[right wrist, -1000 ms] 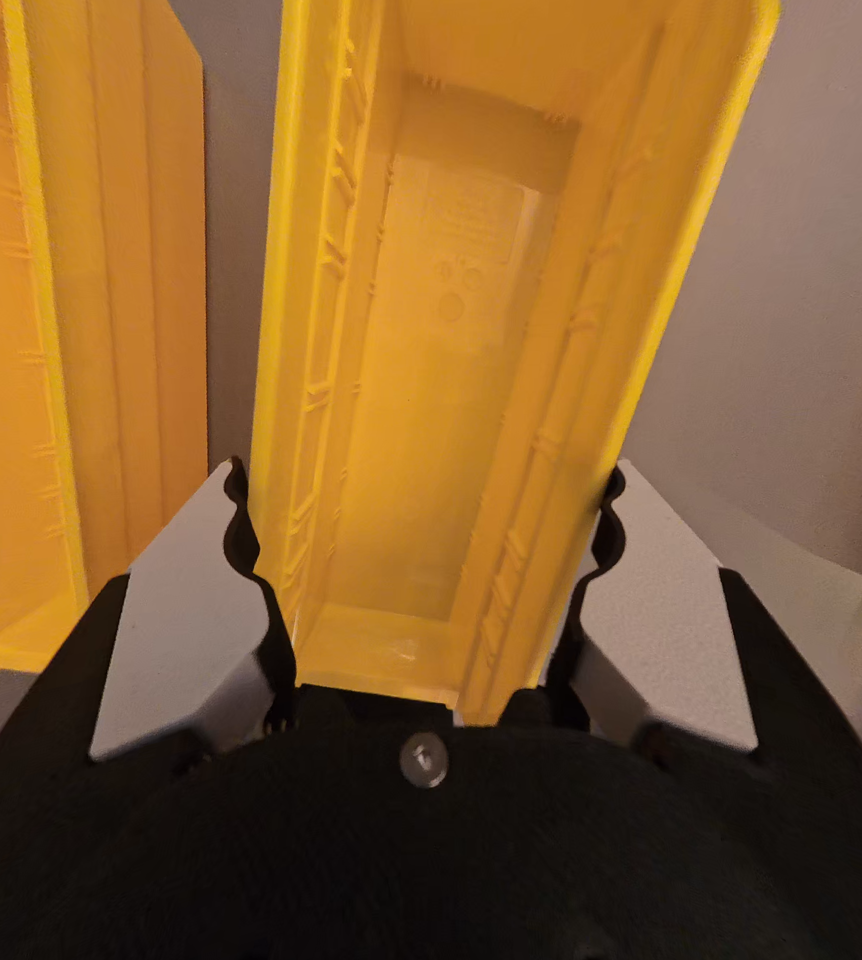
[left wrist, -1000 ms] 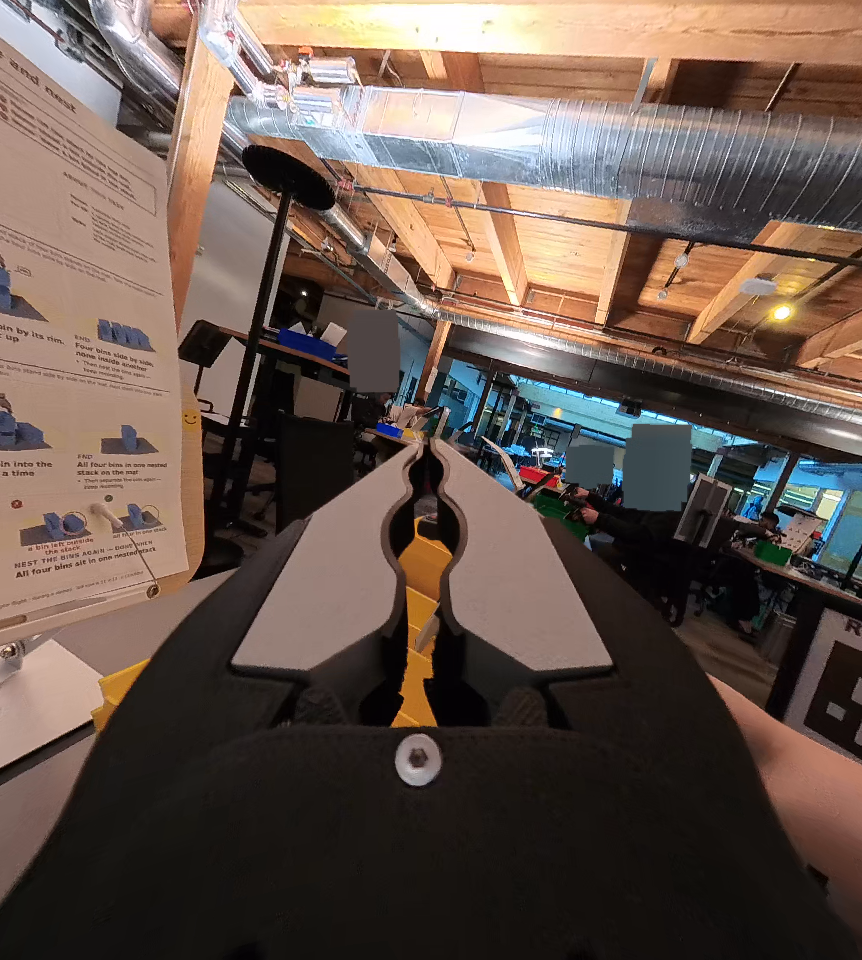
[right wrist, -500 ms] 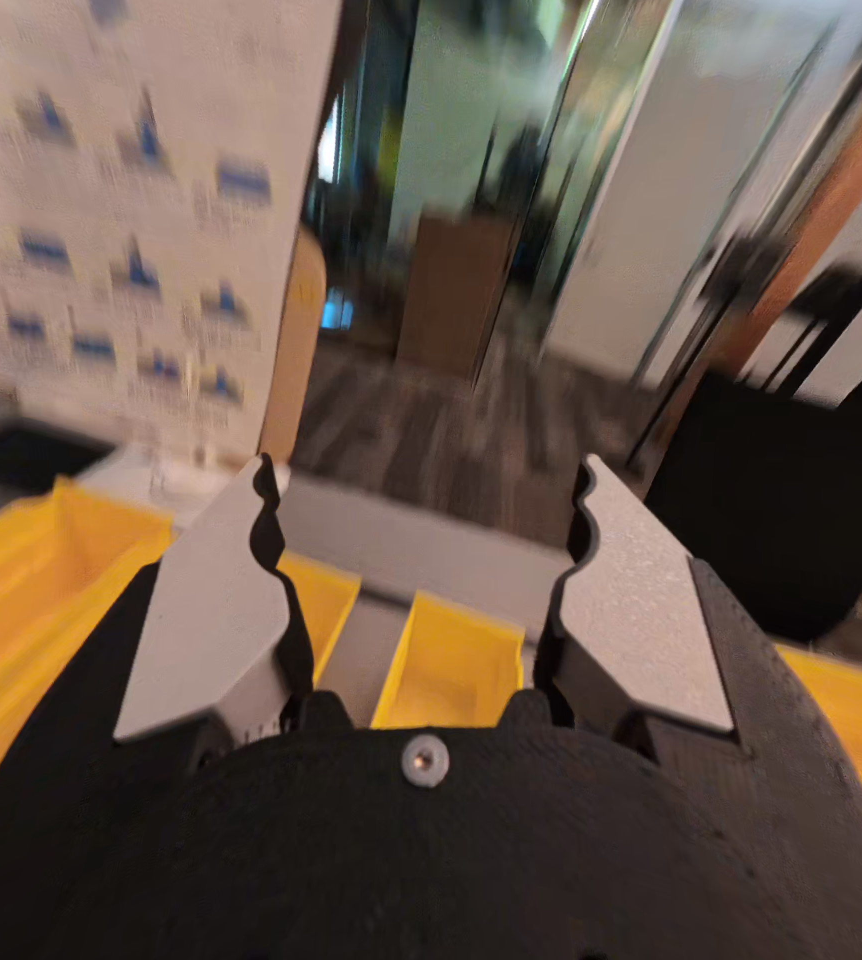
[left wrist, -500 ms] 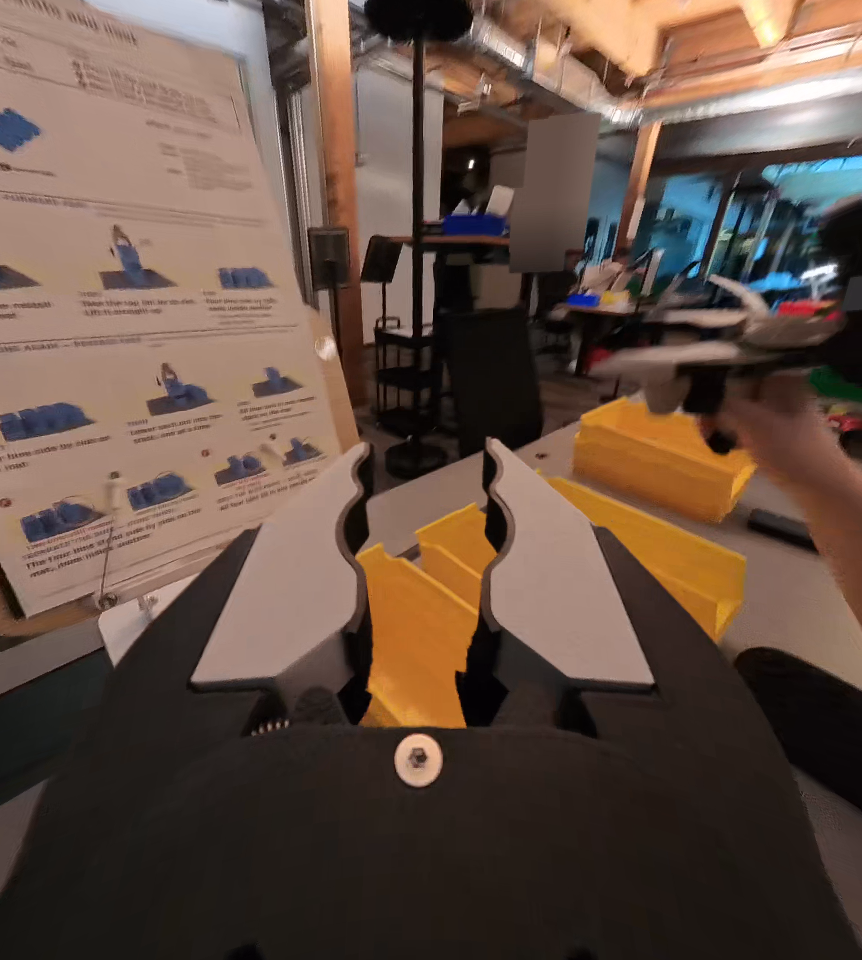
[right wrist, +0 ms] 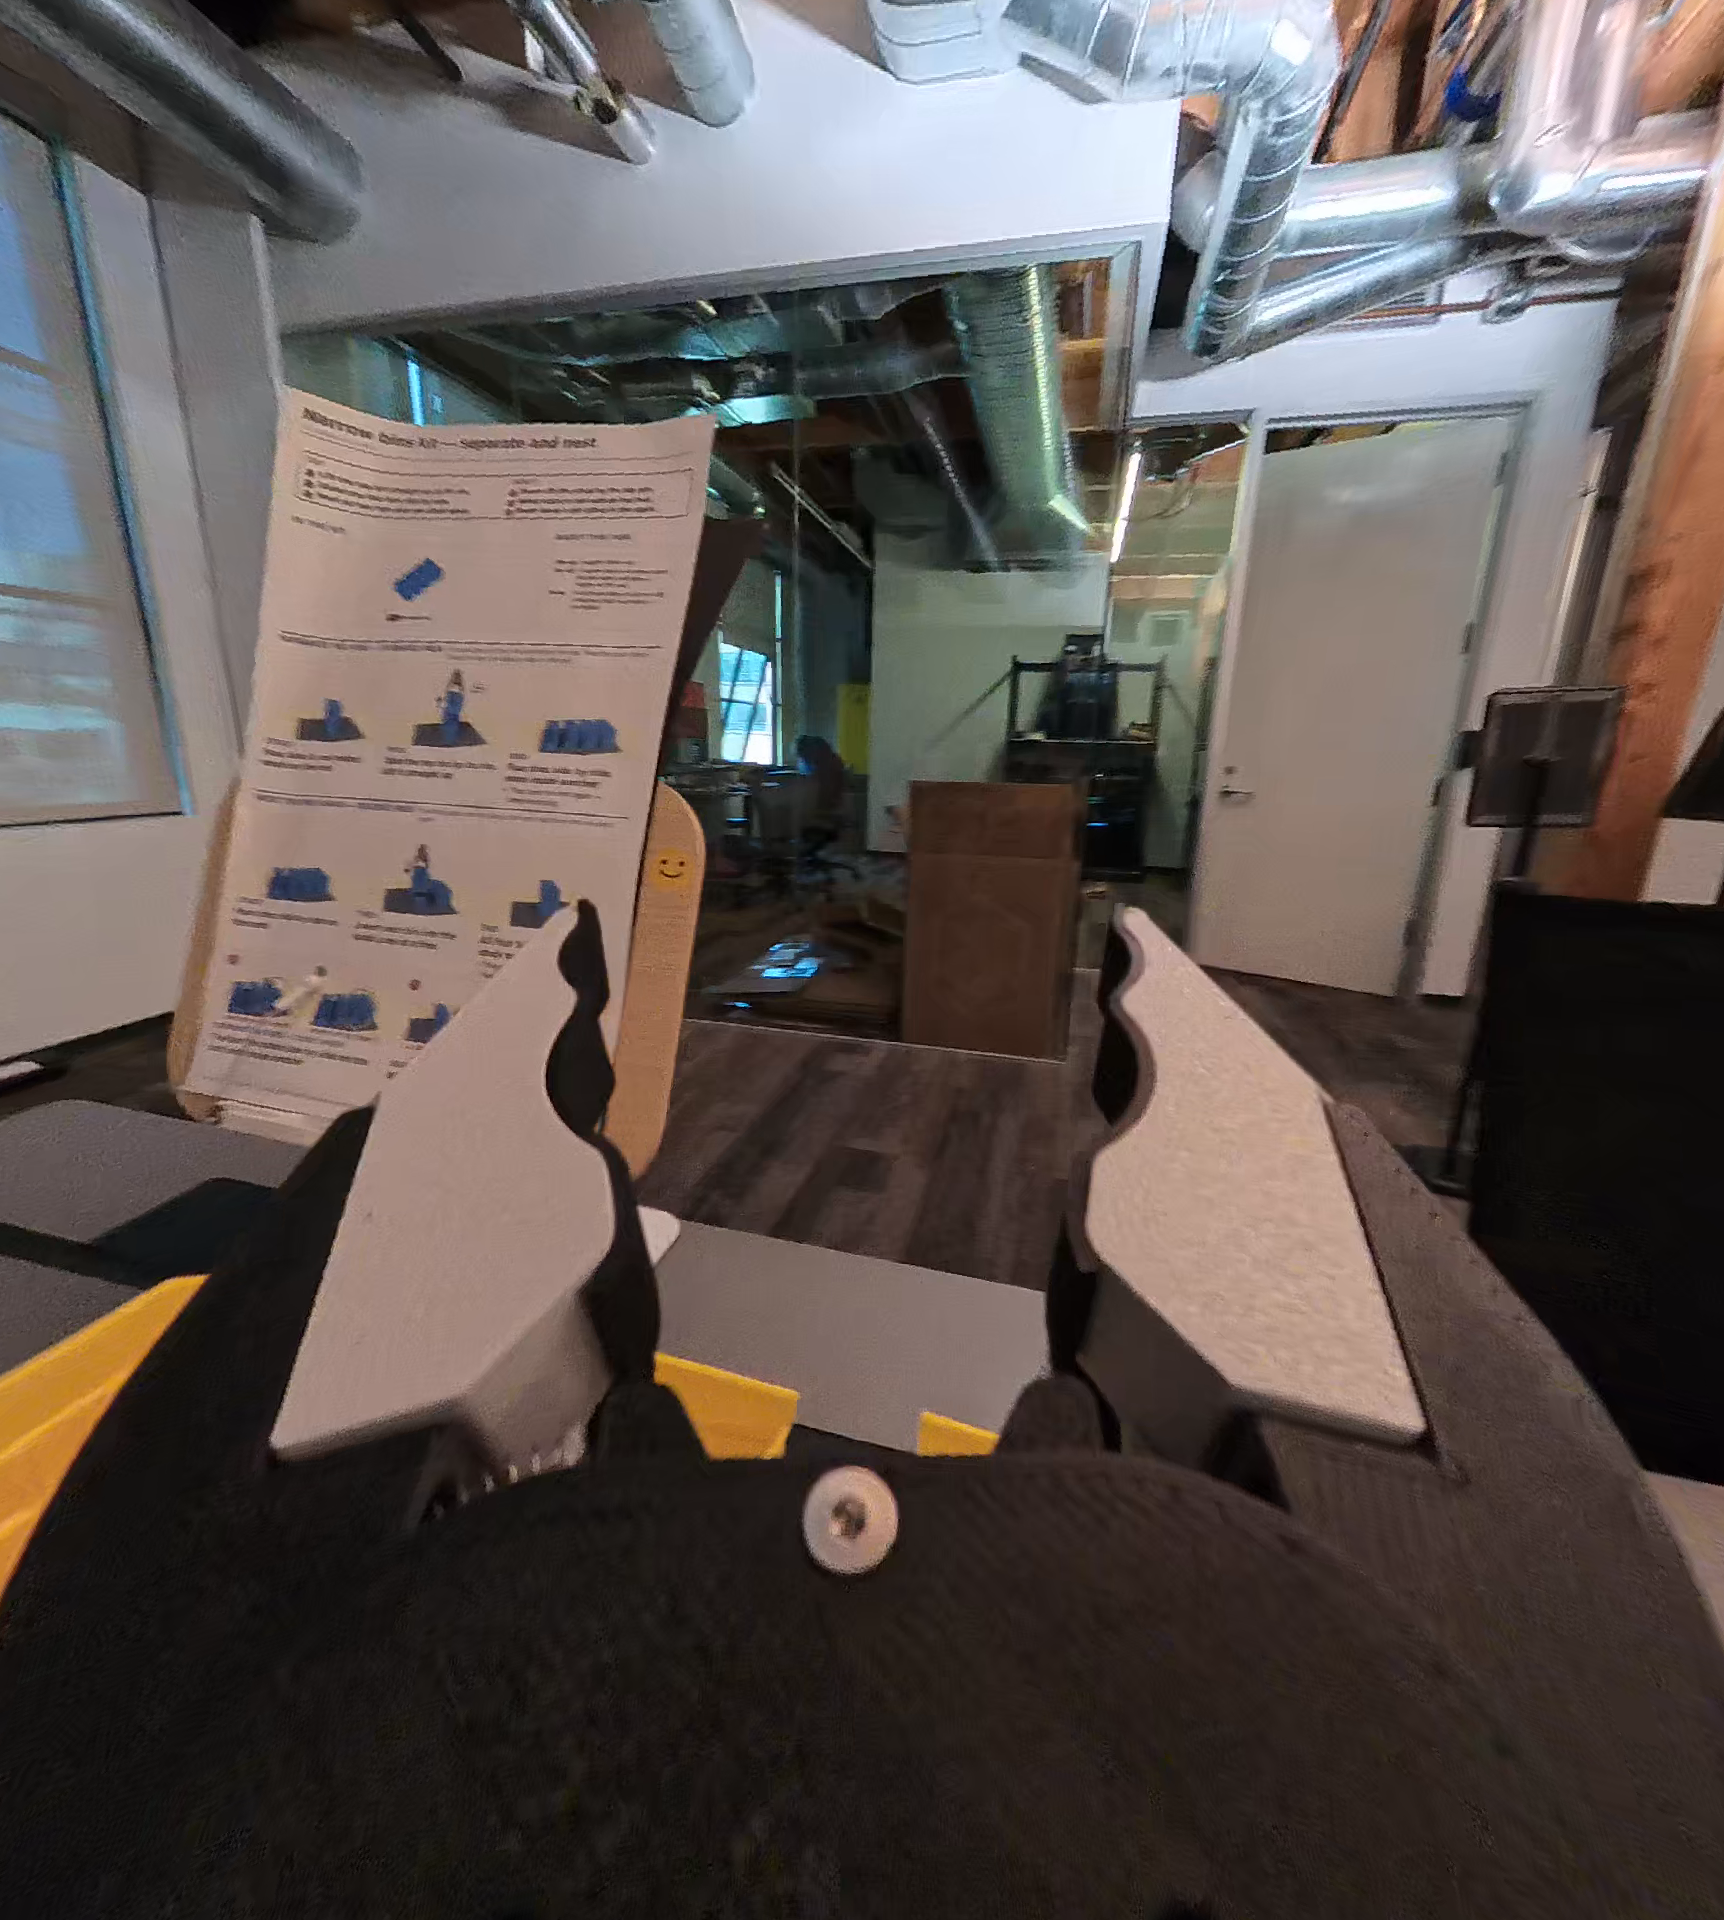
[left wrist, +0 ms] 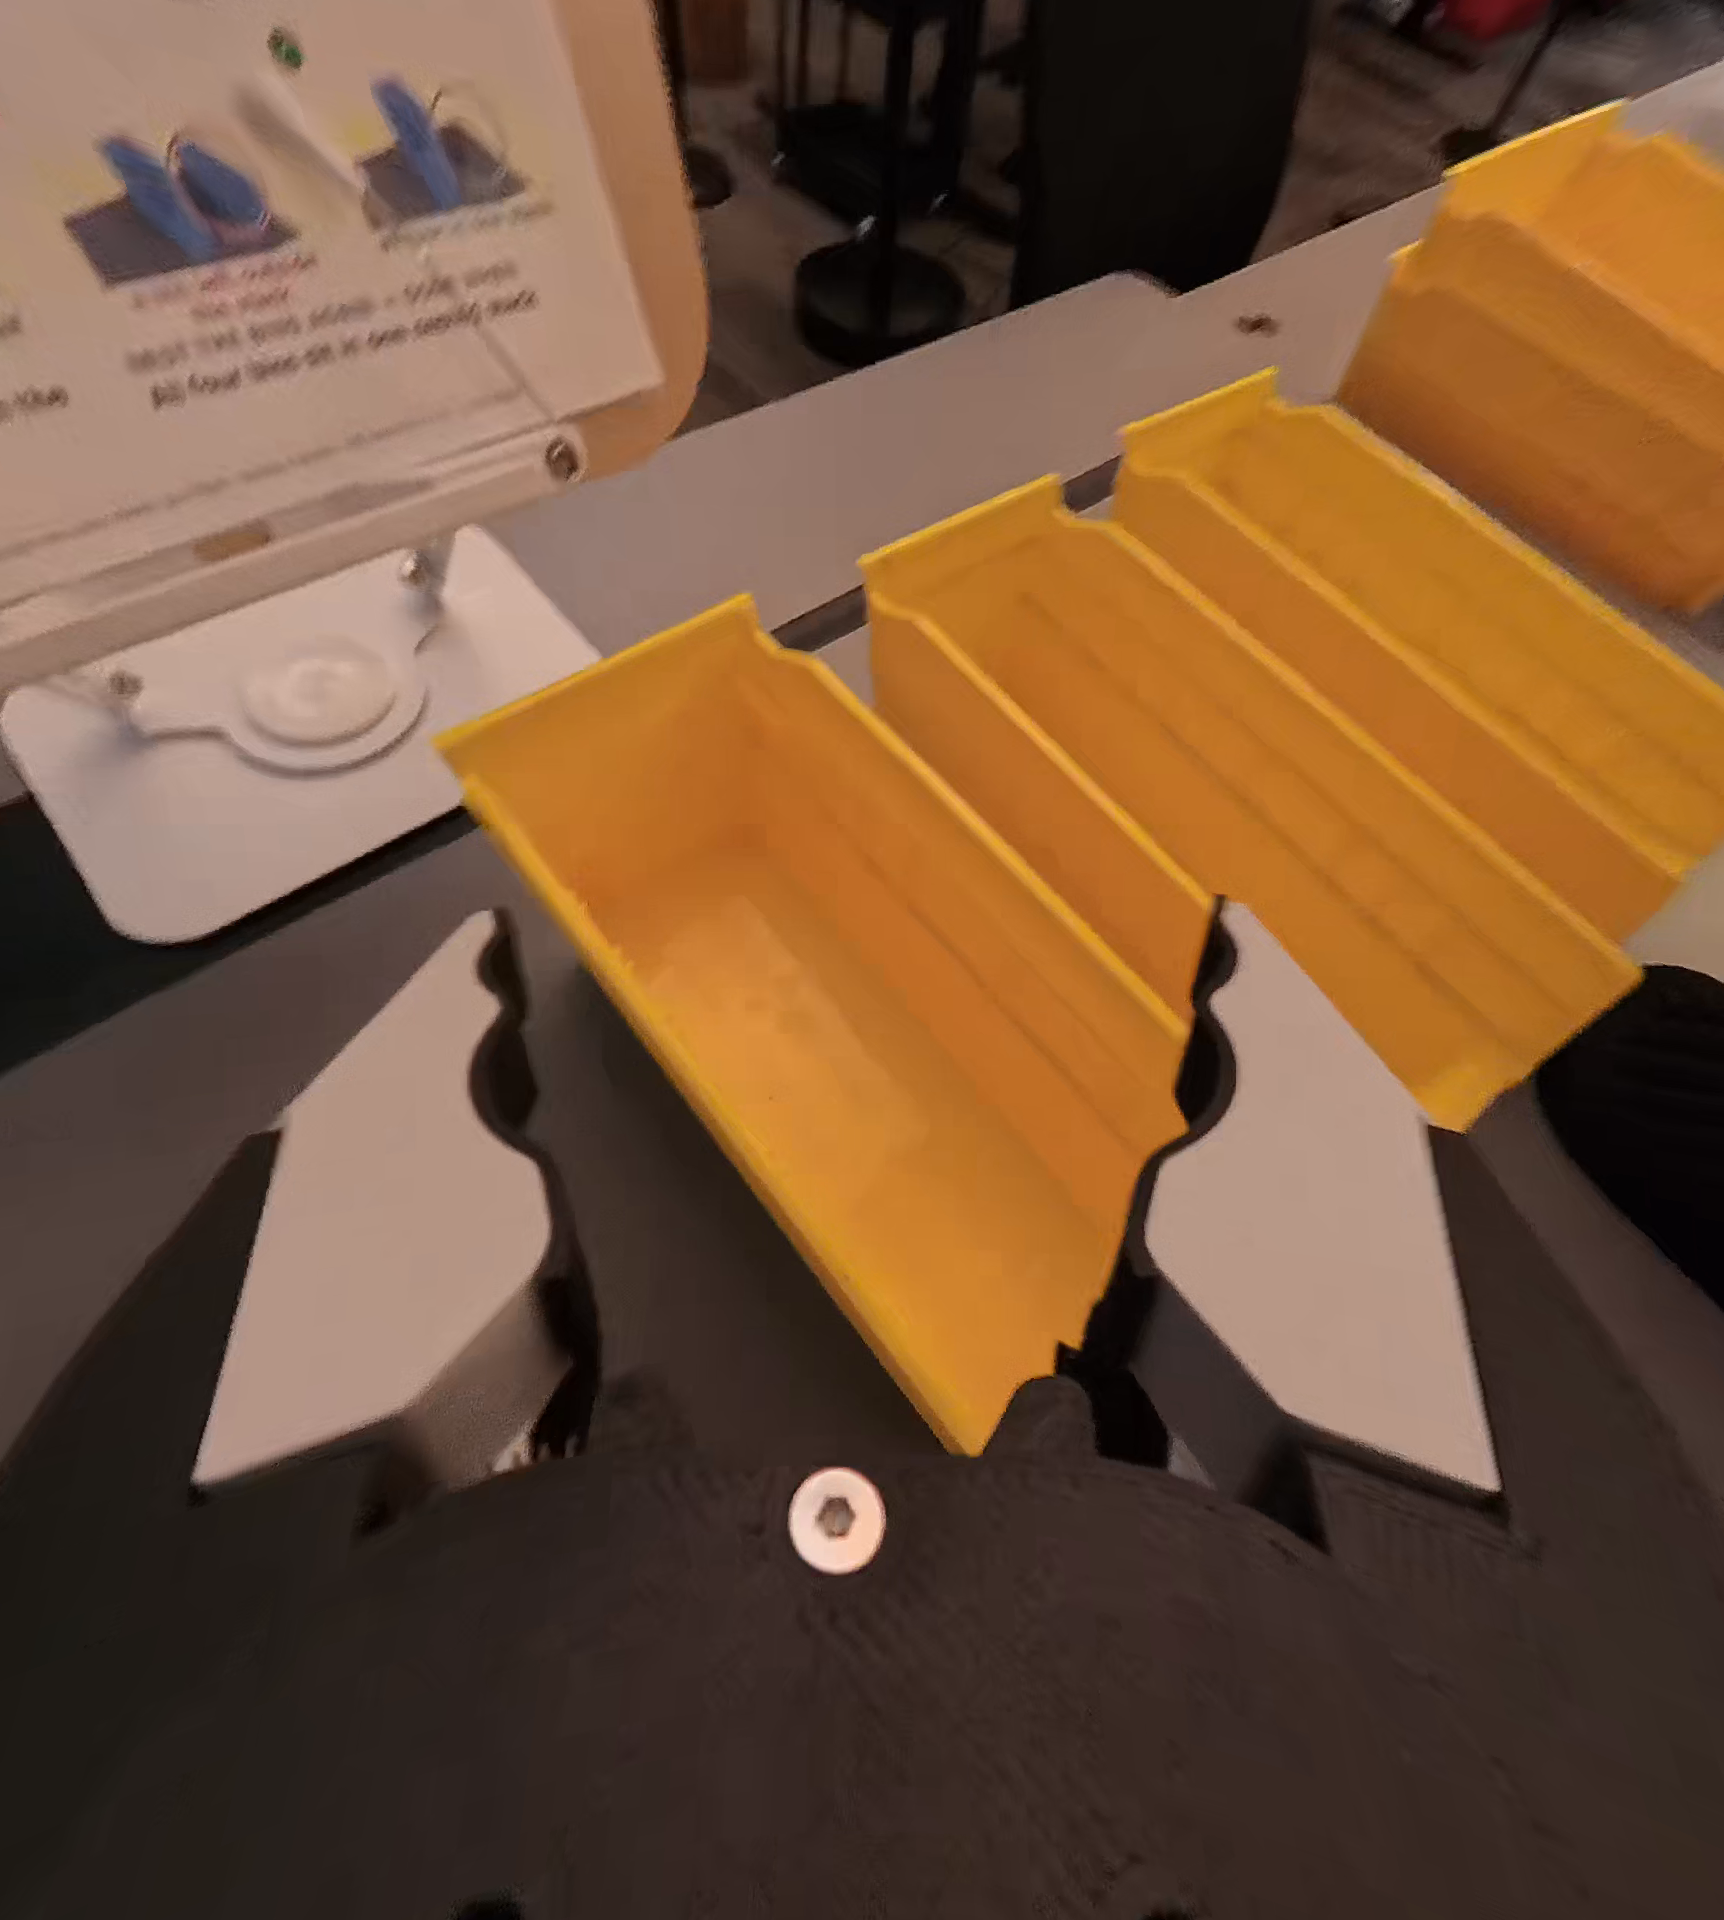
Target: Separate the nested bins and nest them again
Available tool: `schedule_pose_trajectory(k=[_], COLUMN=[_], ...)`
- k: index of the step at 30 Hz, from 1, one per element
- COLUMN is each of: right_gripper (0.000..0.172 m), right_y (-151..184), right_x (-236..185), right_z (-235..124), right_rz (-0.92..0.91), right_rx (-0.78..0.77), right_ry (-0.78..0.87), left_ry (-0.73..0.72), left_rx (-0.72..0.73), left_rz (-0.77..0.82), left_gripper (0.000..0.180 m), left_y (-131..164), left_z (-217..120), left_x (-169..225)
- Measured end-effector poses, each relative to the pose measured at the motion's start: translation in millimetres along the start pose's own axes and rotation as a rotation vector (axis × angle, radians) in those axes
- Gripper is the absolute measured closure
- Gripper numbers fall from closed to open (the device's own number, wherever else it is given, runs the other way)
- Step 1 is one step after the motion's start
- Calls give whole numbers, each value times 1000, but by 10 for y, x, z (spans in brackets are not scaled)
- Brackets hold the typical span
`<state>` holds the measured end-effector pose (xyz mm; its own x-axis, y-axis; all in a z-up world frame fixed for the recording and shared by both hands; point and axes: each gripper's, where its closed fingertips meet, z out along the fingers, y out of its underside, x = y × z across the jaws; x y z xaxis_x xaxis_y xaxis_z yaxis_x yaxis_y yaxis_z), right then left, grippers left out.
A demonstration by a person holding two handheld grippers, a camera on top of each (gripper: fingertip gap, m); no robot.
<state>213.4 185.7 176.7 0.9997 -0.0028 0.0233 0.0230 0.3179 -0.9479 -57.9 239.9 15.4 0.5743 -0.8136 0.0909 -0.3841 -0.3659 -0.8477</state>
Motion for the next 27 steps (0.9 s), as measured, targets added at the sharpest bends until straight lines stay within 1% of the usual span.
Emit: schedule_pose_trajectory(k=[1, 2, 3, 5, 7, 10, 13, 14, 16, 19, 20, 21, 24, 27], right_gripper=[77, 77, 77, 77, 77, 77, 79, 82, 83, 84, 84, 86, 87, 87], right_y=[11, 18, 29, 57, 93, 41, -64, -85, -95, -36, -10, 12, 38, 61], right_x=[-8, -20, -21, -41, -63, -100, -122, -121, -71, 0, -6, -24, -34, 19], right_z=[21, 44, 64, 99, 120, 96, 38, 20, -1, 7, 21, 31, 42, 45], right_rz=[14, 22, 25, 14, -6, 9, 57, 65, 69, 89, 110, 136, 187, 204], right_rx=[2, 8, 13, 14, -6, 3, 25, 27, 24, 0, -10, -19, -37, -45], right_ry=[-11, -20, -20, -25, -31, -61, -102, -113, -100, -82, -93, -111, -135, -124], left_ry=[-33, -51, -45, -11, -35, -144, -231, -229, -216, -236, -264, -302, -369, -414], left_rx=[-20, -36, -48, -67, -148, -296, -424, -452, -506, -619, -646, -670, -718, -788], left_rz=[-17, -33, -63, -125, -147, -124, -152, -169, -212, -255, -254, -247, -226, -219], left_gripper=[43, 38, 36, 38, 39, 40, 42, 42, 45, 38, 41, 49, 49, 43], left_y=[45, 75, 88, 69, 98, 175, 287, 306, 348, 468, 501, 539, 669, 813], left_z=[38, 79, 119, 200, 276, 356, 367, 378, 403, 411, 398, 375, 384, 412], left_x=[-46, -68, -52, 31, 55, 10, -22, 13, 98, 168, 154, 123, 80, 60])
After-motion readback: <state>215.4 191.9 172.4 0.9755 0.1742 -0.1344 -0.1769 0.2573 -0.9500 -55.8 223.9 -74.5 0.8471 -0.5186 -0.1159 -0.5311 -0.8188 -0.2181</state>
